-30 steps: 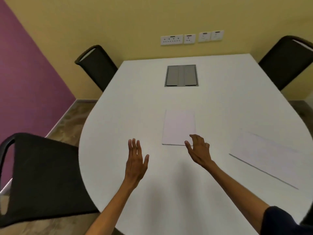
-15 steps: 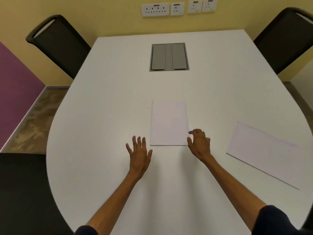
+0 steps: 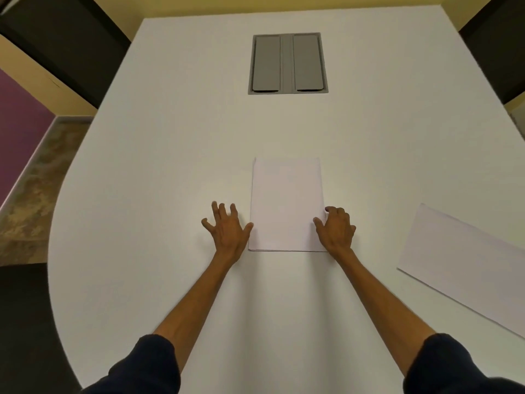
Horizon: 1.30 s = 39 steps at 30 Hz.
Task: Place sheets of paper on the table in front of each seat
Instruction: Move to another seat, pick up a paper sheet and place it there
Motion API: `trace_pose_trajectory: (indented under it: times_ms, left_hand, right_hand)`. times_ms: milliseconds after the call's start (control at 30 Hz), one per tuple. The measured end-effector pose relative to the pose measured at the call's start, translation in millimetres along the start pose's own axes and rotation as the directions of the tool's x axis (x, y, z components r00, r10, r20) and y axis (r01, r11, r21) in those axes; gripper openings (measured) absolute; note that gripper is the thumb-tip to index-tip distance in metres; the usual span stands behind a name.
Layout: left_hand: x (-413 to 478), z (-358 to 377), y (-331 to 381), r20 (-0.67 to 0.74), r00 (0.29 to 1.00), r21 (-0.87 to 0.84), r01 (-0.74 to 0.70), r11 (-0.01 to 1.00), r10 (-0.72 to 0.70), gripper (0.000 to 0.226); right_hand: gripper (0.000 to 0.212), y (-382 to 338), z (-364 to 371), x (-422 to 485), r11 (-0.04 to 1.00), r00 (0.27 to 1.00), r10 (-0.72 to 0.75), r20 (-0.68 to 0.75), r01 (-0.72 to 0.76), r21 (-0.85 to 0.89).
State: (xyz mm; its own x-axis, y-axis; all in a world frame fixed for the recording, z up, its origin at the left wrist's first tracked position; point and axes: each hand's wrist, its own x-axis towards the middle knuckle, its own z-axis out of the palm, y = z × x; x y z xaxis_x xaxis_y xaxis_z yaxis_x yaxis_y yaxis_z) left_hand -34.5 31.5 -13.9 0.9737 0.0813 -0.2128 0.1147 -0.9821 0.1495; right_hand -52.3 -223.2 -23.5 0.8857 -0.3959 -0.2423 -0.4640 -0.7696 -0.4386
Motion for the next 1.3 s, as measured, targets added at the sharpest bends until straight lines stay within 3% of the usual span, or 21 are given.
trace_pose_trajectory:
  times_ms: [167, 333, 533, 767, 900, 967, 1067, 1200, 1300]
  left_hand:
    - [11, 11, 18, 0.102, 0.991, -0.143, 0.1, 0.985, -0.086, 0.078]
    - [11, 22, 31, 0.134, 0.986, -0.148, 0.115, 0.982, -0.095, 0.071]
    - [6, 26, 40, 0.114, 0.99, -0.159, 0.102, 0.982, -0.085, 0.063]
    - [-1, 28, 46, 0.092, 0.995, -0.145, 0.053, 0.988, -0.04, 0.059]
    - [0, 32, 44, -0.043, 0.999, -0.219, 0.022, 0.975, -0.032, 0.048]
    - [3, 30, 45, -0.121, 0.987, -0.36, 0.06, 0.931, -0.11, 0.033]
    - [8, 24, 47, -0.118, 0.953, -0.504, 0.183, 0.844, -0.277, 0.016]
    - [8, 16, 46, -0.083, 0.939, -0.613, 0.216, 0.76, -0.333, 0.018]
    - [3, 1, 45, -0.006, 0.94, -0.738, 0.225, 0.636, -0.34, 0.023]
  right_hand:
    - [0.048, -7, 9, 8, 0.999, 0.999, 0.028, -0.027, -0.028, -0.021]
    - [0.048, -10, 13, 6, 0.999, 0.997, 0.051, -0.062, -0.051, 0.005]
    - [0.046, -12, 13, 3, 0.994, 0.994, 0.066, -0.089, -0.058, 0.091]
    - [0.029, -14, 13, 5, 0.976, 0.986, 0.109, -0.127, -0.082, 0.199]
    - [0.017, -14, 14, 8, 0.954, 0.971, 0.184, -0.15, -0.139, 0.266]
    - [0.016, -15, 13, 9, 0.937, 0.962, 0.224, -0.154, -0.17, 0.305]
    - [0.017, -16, 11, 10, 0.898, 0.949, 0.288, -0.128, -0.221, 0.381]
    - [0.018, -15, 4, 9, 0.792, 0.925, 0.376, -0.054, -0.29, 0.538]
    - [0.019, -13, -10, 3, 0.678, 0.913, 0.409, 0.001, -0.304, 0.669]
